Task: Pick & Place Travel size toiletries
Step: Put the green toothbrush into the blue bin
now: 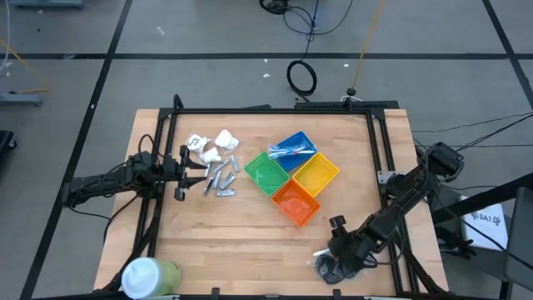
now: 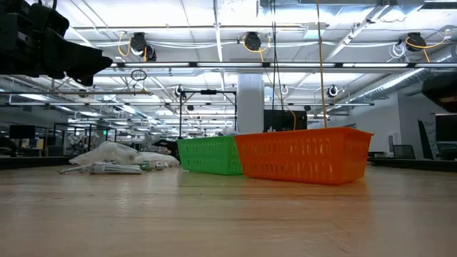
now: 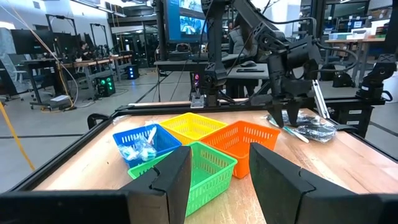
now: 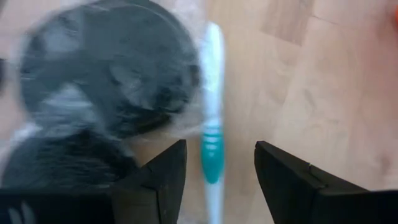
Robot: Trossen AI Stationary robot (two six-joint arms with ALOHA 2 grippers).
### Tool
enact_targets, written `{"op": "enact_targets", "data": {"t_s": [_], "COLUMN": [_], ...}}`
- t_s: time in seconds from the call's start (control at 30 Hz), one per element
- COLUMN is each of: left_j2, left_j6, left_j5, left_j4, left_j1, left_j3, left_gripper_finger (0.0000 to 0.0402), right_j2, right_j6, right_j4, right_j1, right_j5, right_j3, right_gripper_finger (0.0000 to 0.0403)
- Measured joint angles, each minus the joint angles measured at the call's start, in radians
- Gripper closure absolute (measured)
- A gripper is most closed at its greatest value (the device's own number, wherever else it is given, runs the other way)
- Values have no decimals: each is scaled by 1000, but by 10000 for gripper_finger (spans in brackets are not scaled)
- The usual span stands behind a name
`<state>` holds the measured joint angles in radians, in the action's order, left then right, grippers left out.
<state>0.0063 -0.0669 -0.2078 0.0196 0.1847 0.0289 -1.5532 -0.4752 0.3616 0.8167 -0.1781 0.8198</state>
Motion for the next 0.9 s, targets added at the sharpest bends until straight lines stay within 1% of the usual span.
{"op": "enact_targets", "data": {"t_s": [0.07,0.2,0.3,0.47,0.53,0.77,0.9], "left_j2": [0,0,0,0,0,0,0], "left_j6": [0,0,0,0,0,0,0], "left_j5": [0,0,0,0,0,0,0], "left_j4": [0,0,0,0,0,0,0], "left_j1": [0,0,0,0,0,0,0], "left_j3": [0,0,0,0,0,0,0], "left_gripper_finger": [243,243,243,243,243,243,243], "right_j2": [0,0,3,8,8,10,36], "right_j6": [-11,-22,-24,38,67,138,175], "right_j4": [-3,-89,-139,-140,-140,-130,-103], "right_j1": [-14,-50,-63,-77,-83,-117,-133], "right_j5": [5,106,142,145,131,135,134], "right_j3": [-14,-58,-84,-91,-92,-93,-94], "right_gripper_finger": [233,240,246,271,289,365,369]}}
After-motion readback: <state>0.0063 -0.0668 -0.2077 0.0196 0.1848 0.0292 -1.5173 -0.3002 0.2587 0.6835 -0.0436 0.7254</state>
